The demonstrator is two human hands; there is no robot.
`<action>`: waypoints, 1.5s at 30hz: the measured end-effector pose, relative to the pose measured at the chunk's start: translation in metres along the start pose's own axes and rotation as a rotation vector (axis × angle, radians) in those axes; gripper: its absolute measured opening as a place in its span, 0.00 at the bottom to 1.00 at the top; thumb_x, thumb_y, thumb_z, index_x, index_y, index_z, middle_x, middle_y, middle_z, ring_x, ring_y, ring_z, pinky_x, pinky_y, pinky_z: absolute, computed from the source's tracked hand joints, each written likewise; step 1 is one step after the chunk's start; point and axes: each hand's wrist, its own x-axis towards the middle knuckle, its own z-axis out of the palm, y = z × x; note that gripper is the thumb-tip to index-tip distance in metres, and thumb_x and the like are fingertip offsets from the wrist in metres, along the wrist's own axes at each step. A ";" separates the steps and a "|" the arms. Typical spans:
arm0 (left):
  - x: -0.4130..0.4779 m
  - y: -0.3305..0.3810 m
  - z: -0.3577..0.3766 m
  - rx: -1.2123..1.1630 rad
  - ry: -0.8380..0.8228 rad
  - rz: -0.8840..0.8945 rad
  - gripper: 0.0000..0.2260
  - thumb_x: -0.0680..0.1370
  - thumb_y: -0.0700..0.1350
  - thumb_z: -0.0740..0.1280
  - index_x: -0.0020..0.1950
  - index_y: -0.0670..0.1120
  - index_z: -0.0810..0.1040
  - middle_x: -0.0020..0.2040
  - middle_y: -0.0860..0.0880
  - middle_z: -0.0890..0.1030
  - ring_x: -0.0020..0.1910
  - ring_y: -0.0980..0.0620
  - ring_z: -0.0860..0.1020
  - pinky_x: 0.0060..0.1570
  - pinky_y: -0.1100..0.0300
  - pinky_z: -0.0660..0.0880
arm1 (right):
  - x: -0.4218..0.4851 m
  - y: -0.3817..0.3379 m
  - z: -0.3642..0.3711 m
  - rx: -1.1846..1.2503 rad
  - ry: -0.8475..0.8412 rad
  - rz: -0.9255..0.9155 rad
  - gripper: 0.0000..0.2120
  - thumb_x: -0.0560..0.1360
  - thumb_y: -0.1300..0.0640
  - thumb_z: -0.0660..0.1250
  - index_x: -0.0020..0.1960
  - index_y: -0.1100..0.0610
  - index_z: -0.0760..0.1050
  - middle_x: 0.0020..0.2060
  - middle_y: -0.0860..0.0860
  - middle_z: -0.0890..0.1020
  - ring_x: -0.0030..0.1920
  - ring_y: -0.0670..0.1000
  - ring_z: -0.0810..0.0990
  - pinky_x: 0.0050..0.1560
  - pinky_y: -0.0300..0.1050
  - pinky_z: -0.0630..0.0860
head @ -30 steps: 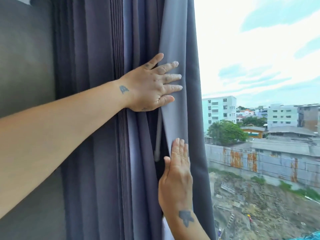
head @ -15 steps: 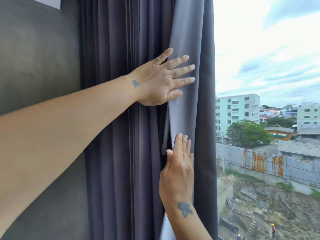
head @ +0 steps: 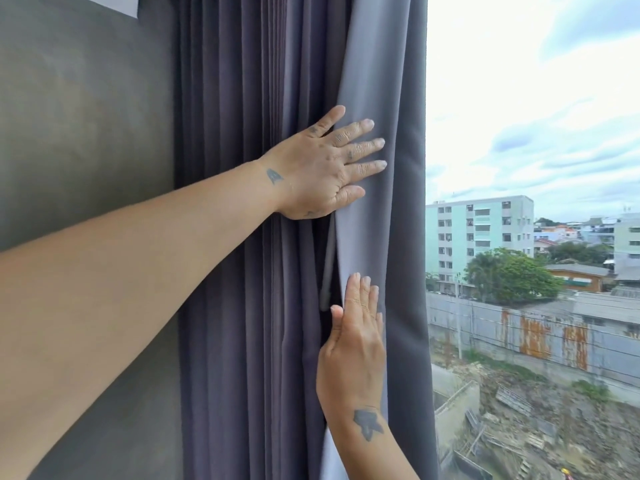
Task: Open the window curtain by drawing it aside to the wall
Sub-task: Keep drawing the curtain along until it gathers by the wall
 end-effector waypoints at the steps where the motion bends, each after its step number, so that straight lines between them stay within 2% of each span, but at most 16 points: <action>1: -0.003 -0.002 0.012 -0.007 -0.007 -0.012 0.26 0.76 0.56 0.39 0.73 0.50 0.48 0.76 0.48 0.50 0.73 0.49 0.41 0.67 0.49 0.31 | 0.001 0.004 0.010 0.001 -0.002 -0.007 0.23 0.76 0.55 0.46 0.68 0.62 0.57 0.68 0.60 0.62 0.68 0.52 0.49 0.67 0.53 0.53; 2: -0.005 -0.005 0.023 -0.016 -0.013 -0.028 0.26 0.76 0.56 0.39 0.73 0.50 0.48 0.76 0.49 0.49 0.73 0.49 0.40 0.67 0.50 0.30 | 0.003 0.008 0.020 0.000 0.002 -0.018 0.24 0.77 0.52 0.44 0.68 0.63 0.57 0.68 0.60 0.63 0.67 0.53 0.50 0.66 0.53 0.54; 4: -0.009 -0.011 0.048 -0.030 -0.025 -0.057 0.25 0.77 0.56 0.40 0.73 0.50 0.48 0.76 0.49 0.49 0.73 0.50 0.39 0.66 0.51 0.29 | 0.009 0.015 0.041 -0.001 0.017 -0.040 0.32 0.76 0.43 0.34 0.68 0.63 0.59 0.67 0.61 0.64 0.67 0.54 0.51 0.65 0.53 0.55; 6: -0.012 -0.018 0.073 -0.029 -0.046 -0.073 0.25 0.77 0.56 0.40 0.73 0.50 0.47 0.76 0.49 0.48 0.73 0.50 0.39 0.66 0.51 0.28 | 0.015 0.022 0.064 0.012 0.008 -0.029 0.39 0.73 0.39 0.29 0.67 0.63 0.59 0.67 0.62 0.65 0.67 0.56 0.53 0.65 0.53 0.55; 9: -0.017 -0.029 0.109 -0.006 -0.091 -0.087 0.24 0.78 0.55 0.41 0.73 0.50 0.45 0.76 0.49 0.46 0.73 0.50 0.38 0.65 0.51 0.27 | 0.025 0.033 0.099 0.002 -0.020 -0.007 0.39 0.74 0.40 0.29 0.67 0.64 0.60 0.66 0.63 0.66 0.68 0.62 0.57 0.64 0.56 0.56; 11: -0.022 -0.038 0.131 0.009 -0.125 -0.102 0.24 0.78 0.55 0.41 0.73 0.50 0.44 0.76 0.49 0.46 0.73 0.49 0.38 0.65 0.51 0.27 | 0.030 0.037 0.122 0.013 -0.063 0.014 0.37 0.74 0.40 0.31 0.68 0.63 0.59 0.67 0.63 0.65 0.68 0.62 0.57 0.65 0.56 0.56; 14: -0.030 -0.050 0.157 0.012 -0.179 -0.121 0.24 0.78 0.55 0.41 0.73 0.50 0.43 0.76 0.49 0.45 0.73 0.49 0.38 0.65 0.51 0.28 | 0.035 0.040 0.150 0.016 -0.127 0.020 0.45 0.68 0.36 0.22 0.69 0.61 0.56 0.69 0.60 0.62 0.70 0.58 0.54 0.67 0.53 0.53; 16: -0.036 -0.055 0.169 0.005 -0.203 -0.135 0.24 0.79 0.55 0.41 0.73 0.50 0.43 0.76 0.49 0.45 0.73 0.49 0.38 0.65 0.51 0.28 | 0.036 0.041 0.161 0.017 -0.153 0.026 0.46 0.67 0.36 0.20 0.70 0.60 0.55 0.70 0.59 0.60 0.70 0.57 0.52 0.68 0.51 0.51; 25: -0.052 -0.062 0.191 0.003 -0.194 -0.122 0.25 0.77 0.56 0.40 0.73 0.50 0.44 0.76 0.48 0.46 0.73 0.49 0.39 0.65 0.51 0.28 | 0.031 0.042 0.186 0.001 -0.169 0.025 0.42 0.70 0.38 0.23 0.69 0.60 0.57 0.69 0.61 0.63 0.70 0.59 0.54 0.67 0.55 0.55; 31: -0.055 -0.061 0.185 -0.039 -0.180 -0.119 0.25 0.78 0.56 0.41 0.73 0.49 0.47 0.76 0.48 0.48 0.73 0.48 0.40 0.66 0.50 0.30 | 0.024 0.039 0.182 0.048 -0.182 0.042 0.30 0.73 0.46 0.37 0.69 0.60 0.57 0.69 0.61 0.62 0.70 0.57 0.53 0.67 0.52 0.52; 37: -0.055 -0.059 0.187 -0.051 -0.185 -0.109 0.24 0.78 0.55 0.43 0.73 0.48 0.48 0.76 0.48 0.48 0.73 0.48 0.41 0.66 0.50 0.30 | 0.022 0.039 0.180 0.032 -0.150 0.034 0.28 0.74 0.48 0.41 0.68 0.61 0.59 0.68 0.62 0.64 0.69 0.59 0.55 0.66 0.52 0.53; 45: -0.060 -0.067 0.215 -0.072 -0.122 -0.111 0.24 0.79 0.54 0.45 0.73 0.48 0.50 0.76 0.47 0.50 0.74 0.47 0.42 0.67 0.49 0.31 | 0.026 0.046 0.212 0.023 -0.121 0.032 0.23 0.76 0.53 0.47 0.68 0.61 0.60 0.67 0.62 0.66 0.69 0.61 0.57 0.66 0.56 0.57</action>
